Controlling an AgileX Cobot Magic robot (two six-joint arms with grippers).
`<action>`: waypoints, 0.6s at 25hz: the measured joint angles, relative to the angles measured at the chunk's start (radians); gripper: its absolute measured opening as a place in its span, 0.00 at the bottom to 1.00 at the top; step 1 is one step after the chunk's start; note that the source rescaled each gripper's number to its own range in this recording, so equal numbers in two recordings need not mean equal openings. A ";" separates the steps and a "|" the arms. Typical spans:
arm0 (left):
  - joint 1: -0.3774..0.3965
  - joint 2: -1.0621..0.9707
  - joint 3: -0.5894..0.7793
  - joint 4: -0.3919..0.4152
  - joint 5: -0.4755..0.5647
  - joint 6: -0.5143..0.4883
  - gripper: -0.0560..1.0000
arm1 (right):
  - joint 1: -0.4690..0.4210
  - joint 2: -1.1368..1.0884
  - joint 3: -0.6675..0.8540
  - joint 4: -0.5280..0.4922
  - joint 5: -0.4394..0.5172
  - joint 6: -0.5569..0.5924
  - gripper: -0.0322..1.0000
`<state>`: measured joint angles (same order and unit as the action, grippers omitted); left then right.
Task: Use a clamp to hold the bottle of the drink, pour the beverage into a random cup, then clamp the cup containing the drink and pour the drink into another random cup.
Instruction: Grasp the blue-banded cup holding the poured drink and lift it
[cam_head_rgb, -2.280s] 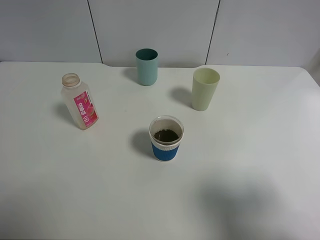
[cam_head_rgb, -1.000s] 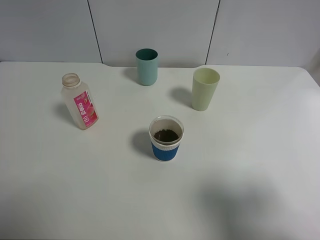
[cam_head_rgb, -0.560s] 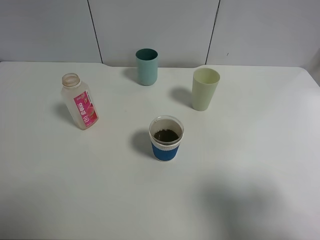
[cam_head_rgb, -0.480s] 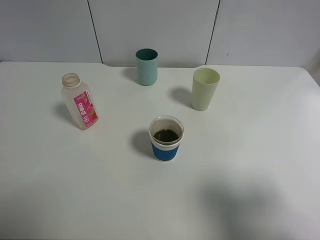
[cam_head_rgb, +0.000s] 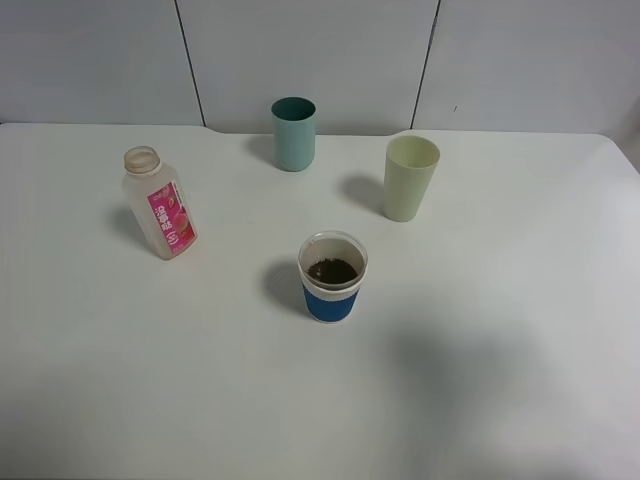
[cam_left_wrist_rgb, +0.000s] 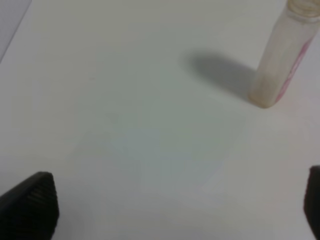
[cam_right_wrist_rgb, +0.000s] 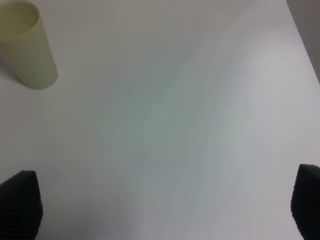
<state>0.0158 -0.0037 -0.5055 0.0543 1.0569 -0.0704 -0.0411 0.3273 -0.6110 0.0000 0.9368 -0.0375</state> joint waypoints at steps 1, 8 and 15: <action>0.000 0.000 0.000 0.000 0.000 0.000 1.00 | 0.000 0.043 -0.017 0.000 -0.013 -0.002 1.00; 0.000 0.000 0.000 0.000 0.000 0.000 1.00 | 0.000 0.330 -0.088 0.000 -0.173 -0.025 1.00; 0.000 0.000 0.000 0.000 0.000 0.000 1.00 | 0.010 0.604 -0.093 0.055 -0.383 -0.062 1.00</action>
<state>0.0158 -0.0037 -0.5055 0.0543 1.0569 -0.0704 -0.0312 0.9309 -0.7044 0.0549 0.5542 -0.0998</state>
